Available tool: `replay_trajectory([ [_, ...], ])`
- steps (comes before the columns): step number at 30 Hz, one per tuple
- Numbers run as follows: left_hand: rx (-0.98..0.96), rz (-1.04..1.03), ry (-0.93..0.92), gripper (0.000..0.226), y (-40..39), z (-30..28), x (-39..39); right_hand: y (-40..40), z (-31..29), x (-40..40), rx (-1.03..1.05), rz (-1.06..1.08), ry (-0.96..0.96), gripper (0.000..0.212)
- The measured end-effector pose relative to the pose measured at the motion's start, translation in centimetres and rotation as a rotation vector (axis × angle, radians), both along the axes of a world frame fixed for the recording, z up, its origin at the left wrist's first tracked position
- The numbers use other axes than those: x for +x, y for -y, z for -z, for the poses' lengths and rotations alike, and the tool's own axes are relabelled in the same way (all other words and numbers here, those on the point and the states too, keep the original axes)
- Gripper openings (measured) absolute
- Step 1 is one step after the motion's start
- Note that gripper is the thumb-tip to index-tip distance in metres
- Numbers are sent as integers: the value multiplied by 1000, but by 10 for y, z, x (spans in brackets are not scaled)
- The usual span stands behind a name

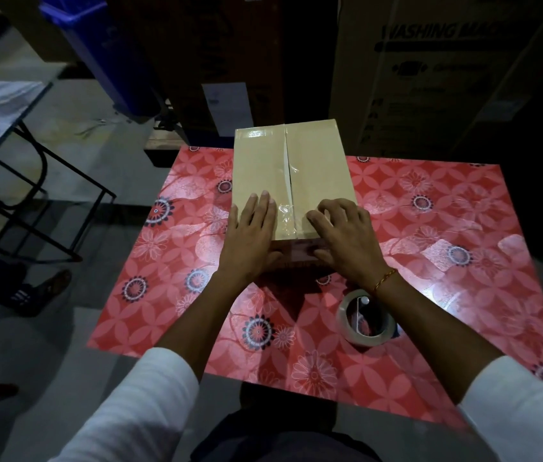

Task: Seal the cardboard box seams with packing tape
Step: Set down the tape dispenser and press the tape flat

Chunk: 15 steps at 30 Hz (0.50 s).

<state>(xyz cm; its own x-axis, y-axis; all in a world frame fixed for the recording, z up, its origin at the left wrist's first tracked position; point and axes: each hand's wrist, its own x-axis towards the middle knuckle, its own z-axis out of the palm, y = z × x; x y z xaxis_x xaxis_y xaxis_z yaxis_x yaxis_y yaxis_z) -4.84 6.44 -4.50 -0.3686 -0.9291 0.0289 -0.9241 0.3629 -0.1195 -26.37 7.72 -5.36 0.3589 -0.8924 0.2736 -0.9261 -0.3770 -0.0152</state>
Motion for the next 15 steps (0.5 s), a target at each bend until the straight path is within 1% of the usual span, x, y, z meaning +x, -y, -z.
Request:
replay_trajectory([
  [3, -29, 11, -58, 92, 0, 0, 0, 0, -2, 2, -36, 5, 84, 53],
  [8, 12, 71, -69, 93, 0, -1, 4, 4, 1, -3, -11, -34, 79, 47],
  [11, 32, 105, -68, 86, 3, 0, 9, 5, 3, -11, 9, -82, 92, 44],
  [13, 44, 102, -107, 87, 5, -2, 12, 5, 1, -15, 21, -98, 135, 45],
  [15, 14, 42, -197, 90, 2, 1, 16, 4, -2, -17, 49, -95, 184, 47],
])
